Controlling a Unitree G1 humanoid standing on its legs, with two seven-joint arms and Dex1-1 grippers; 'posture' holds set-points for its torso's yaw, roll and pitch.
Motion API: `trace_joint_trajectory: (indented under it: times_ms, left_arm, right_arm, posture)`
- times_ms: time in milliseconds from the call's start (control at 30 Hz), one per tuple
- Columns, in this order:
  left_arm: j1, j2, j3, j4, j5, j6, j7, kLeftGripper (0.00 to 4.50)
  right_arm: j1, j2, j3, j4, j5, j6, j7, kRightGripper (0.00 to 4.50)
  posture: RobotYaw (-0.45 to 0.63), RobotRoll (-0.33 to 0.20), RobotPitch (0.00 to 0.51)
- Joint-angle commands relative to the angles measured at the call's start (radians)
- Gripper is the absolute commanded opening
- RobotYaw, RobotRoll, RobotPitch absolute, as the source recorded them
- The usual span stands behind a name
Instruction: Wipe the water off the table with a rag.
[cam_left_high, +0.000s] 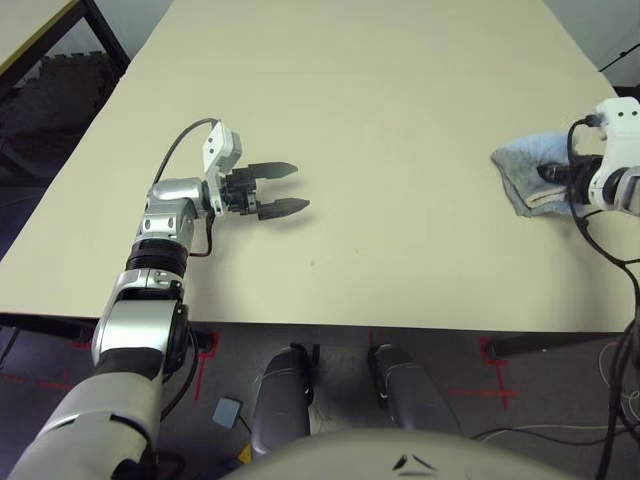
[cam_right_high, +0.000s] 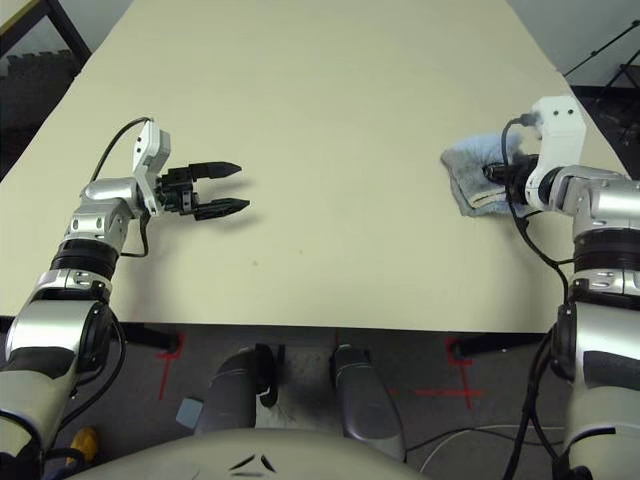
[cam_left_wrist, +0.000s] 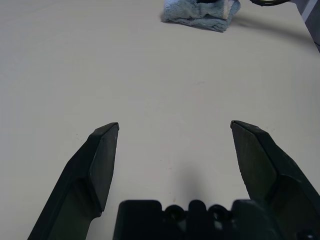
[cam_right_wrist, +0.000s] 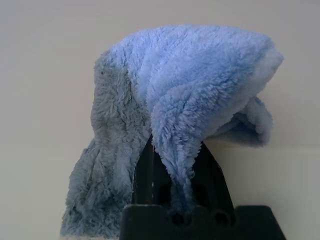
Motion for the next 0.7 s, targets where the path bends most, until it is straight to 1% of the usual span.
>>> trace_joint_trajectory:
  times_ms: [33, 67, 200, 300, 333, 467, 533, 567, 700]
  left_arm:
    - [0.0, 0.013, -0.005, 0.01, 0.017, -0.006, -0.011, 4.5]
    - [0.001, 0.013, -0.004, 0.008, 0.016, -0.005, -0.011, 4.5]
    - [0.001, 0.016, -0.001, 0.006, 0.014, -0.003, -0.008, 4.5]
    - [-0.001, 0.018, 0.001, 0.009, 0.014, -0.004, -0.005, 4.5]
    - [-0.001, 0.019, 0.002, 0.009, 0.013, -0.004, -0.003, 4.5]
    - [-0.006, 0.021, 0.012, 0.013, 0.008, -0.008, 0.01, 4.5]
    - [-0.014, 0.022, 0.032, 0.014, -0.003, -0.008, 0.038, 4.5]
    - [-0.017, 0.021, 0.043, 0.014, -0.01, -0.003, 0.052, 4.5]
    - [-0.011, 0.012, 0.081, 0.012, -0.02, -0.017, 0.115, 4.5]
  right_arm:
    - [-0.008, 0.012, -0.002, 0.032, -0.034, -0.084, -0.046, 1.37]
    - [-0.011, 0.011, -0.002, 0.037, -0.038, -0.095, -0.049, 1.69]
    - [-0.02, -0.008, -0.024, 0.024, -0.023, -0.106, -0.031, 3.21]
    - [-0.015, -0.035, -0.016, -0.001, -0.025, -0.101, 0.006, 4.39]
    - [-0.011, -0.044, -0.012, -0.011, -0.028, -0.102, 0.016, 4.45]
    - [-0.005, -0.067, -0.017, -0.034, -0.034, -0.108, 0.019, 4.45]
    - [0.003, -0.085, -0.023, -0.039, -0.049, -0.152, -0.005, 4.45]
    - [0.005, -0.084, -0.035, -0.039, -0.05, -0.193, -0.02, 4.45]
    - [0.024, -0.039, -0.112, -0.031, 0.012, -0.322, -0.041, 4.45]
  posture:
    - [-0.28, 0.0, 0.16]
    - [-0.28, 0.0, 0.16]
    - [-0.27, 0.0, 0.16]
    - [-0.27, 0.0, 0.159]
    - [-0.27, 0.0, 0.159]
    - [-0.28, 0.0, 0.155]
    - [-0.28, 0.0, 0.152]
    - [-0.28, 0.0, 0.15]
    - [-0.27, 0.0, 0.147]
